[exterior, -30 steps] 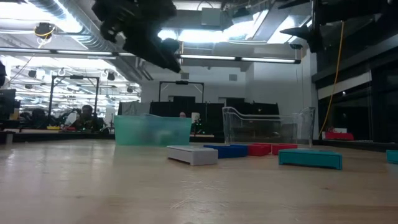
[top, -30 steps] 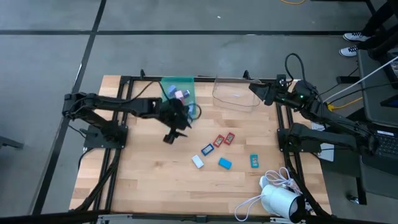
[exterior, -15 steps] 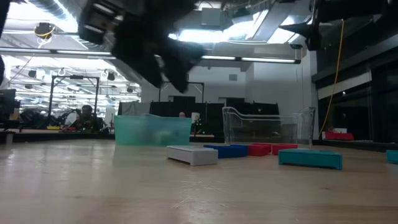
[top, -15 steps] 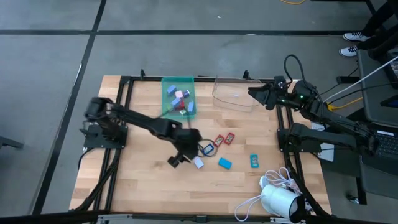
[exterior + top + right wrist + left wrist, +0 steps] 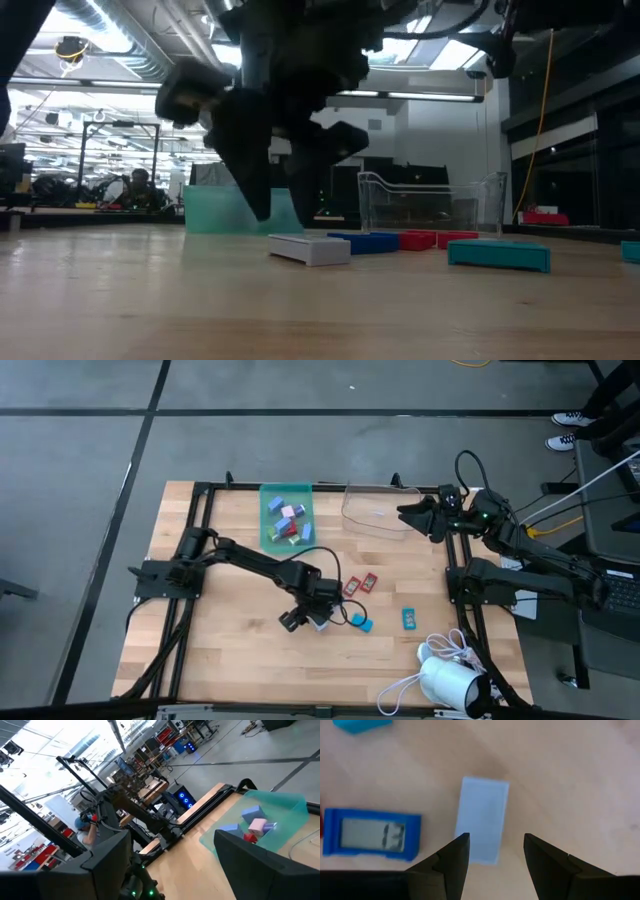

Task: Pick & Place Office items
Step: Put the white digital clock into the transparent bin, then put the dark blue digital clock into the transparent bin

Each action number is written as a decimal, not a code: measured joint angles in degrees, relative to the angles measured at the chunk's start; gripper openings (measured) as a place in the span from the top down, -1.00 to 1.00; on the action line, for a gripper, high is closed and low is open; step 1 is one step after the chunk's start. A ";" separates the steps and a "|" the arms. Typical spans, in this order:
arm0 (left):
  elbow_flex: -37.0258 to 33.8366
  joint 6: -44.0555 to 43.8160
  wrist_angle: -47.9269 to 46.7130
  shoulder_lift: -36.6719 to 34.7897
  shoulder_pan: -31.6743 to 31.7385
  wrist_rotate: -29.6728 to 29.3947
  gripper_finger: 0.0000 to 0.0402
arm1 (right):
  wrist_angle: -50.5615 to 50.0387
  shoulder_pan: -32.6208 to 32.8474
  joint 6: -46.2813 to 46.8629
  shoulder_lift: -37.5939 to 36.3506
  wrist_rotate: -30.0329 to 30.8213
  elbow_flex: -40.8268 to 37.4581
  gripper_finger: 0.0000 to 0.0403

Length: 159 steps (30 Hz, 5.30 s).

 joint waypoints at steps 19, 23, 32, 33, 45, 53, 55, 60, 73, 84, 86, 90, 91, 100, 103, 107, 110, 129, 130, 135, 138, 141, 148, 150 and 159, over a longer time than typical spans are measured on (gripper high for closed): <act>3.89 -0.62 -0.54 0.41 1.11 -3.06 -0.06 | 0.00 0.00 -2.61 0.00 -1.46 0.02 -0.45; 3.93 -0.72 -0.87 1.25 1.71 -1.89 -0.21 | 0.00 0.00 -2.70 0.00 -1.47 0.02 -0.45; 3.93 0.21 -0.64 2.34 1.79 -1.04 -0.38 | 0.02 0.00 -2.70 -0.02 -1.46 0.02 -0.45; 3.91 0.50 -0.65 2.38 1.79 -1.02 -0.38 | 0.00 0.00 -2.68 0.00 -1.46 0.02 -0.45; 3.82 2.32 -1.00 5.46 0.71 0.47 -0.39 | -0.02 0.00 -2.67 0.00 -1.40 0.02 -0.45; 4.04 2.24 -0.05 6.51 -0.11 -2.11 -0.28 | -0.04 0.00 -2.65 0.00 -1.22 0.02 -0.45; 4.02 1.07 0.57 6.53 -0.24 -4.03 -0.15 | -0.04 0.00 -2.71 0.00 -1.22 0.02 -0.45; 4.02 -4.53 1.35 6.59 0.09 -3.88 0.26 | -0.04 0.00 -3.32 0.00 -0.73 0.02 -0.45; 3.63 -20.53 3.10 1.09 5.48 2.23 0.26 | 4.38 0.00 -2.67 -0.02 -1.44 0.02 -0.45; 3.78 -32.90 17.72 -6.10 15.40 0.29 0.26 | 7.38 0.00 -2.44 -0.02 -2.47 0.02 -0.45; 3.78 -33.86 20.40 -6.80 18.00 0.24 0.26 | 7.54 0.00 -2.37 -0.02 -2.78 0.02 -0.45; 3.78 -35.60 27.43 -7.50 23.82 -1.15 0.26 | 7.66 -0.01 -2.35 -0.02 -2.78 0.02 -0.45; 3.78 -36.57 29.55 -7.50 25.46 -1.17 0.26 | 7.67 0.00 -2.35 -0.02 -2.78 0.02 -0.45; 3.93 -41.41 45.34 -4.59 37.49 1.72 0.26 | 7.70 -0.02 -2.37 -0.02 -0.23 0.02 -0.45; 3.93 -41.42 45.47 -2.84 38.87 3.82 0.26 | 8.14 -0.02 -2.37 -0.01 1.43 0.02 -0.45; 3.89 -41.79 47.12 -0.58 39.25 5.96 0.26 | 8.15 -0.01 -2.38 -0.01 2.23 0.02 -0.45; 3.89 -42.69 50.40 1.31 38.88 6.93 0.26 | 8.13 0.00 -2.39 -0.01 3.50 0.02 -0.45; 21.38 -45.90 43.27 9.68 38.42 9.39 -0.37 | 8.30 0.00 0.69 -0.02 4.79 0.02 -0.45; 22.21 -45.92 43.18 9.64 38.34 9.41 -0.37 | 8.31 0.00 0.68 -0.02 4.75 0.02 -0.45; 26.14 -43.63 36.15 8.58 35.84 5.88 -0.32 | 8.26 0.00 0.38 -0.01 3.19 0.02 -0.45; 29.93 -40.85 25.62 8.04 33.34 0.91 -0.28 | 8.24 0.00 0.28 -0.01 1.76 0.02 -0.45; 33.28 -36.80 13.12 7.49 29.98 -5.61 -0.27 | 8.21 0.00 0.28 -0.01 0.19 0.02 -0.45; 34.69 -46.50 -3.42 7.12 19.72 -18.46 -0.27 | 8.35 0.00 -0.14 0.00 -3.06 0.02 -0.45; 34.58 -53.18 -4.83 7.07 17.38 -21.66 -0.27 | 8.70 0.00 -0.70 -0.02 -4.19 0.02 -0.45; 26.21 -80.10 -3.92 7.05 5.02 -34.34 -0.27 | 8.94 0.00 -1.31 -0.02 -11.97 0.02 -0.45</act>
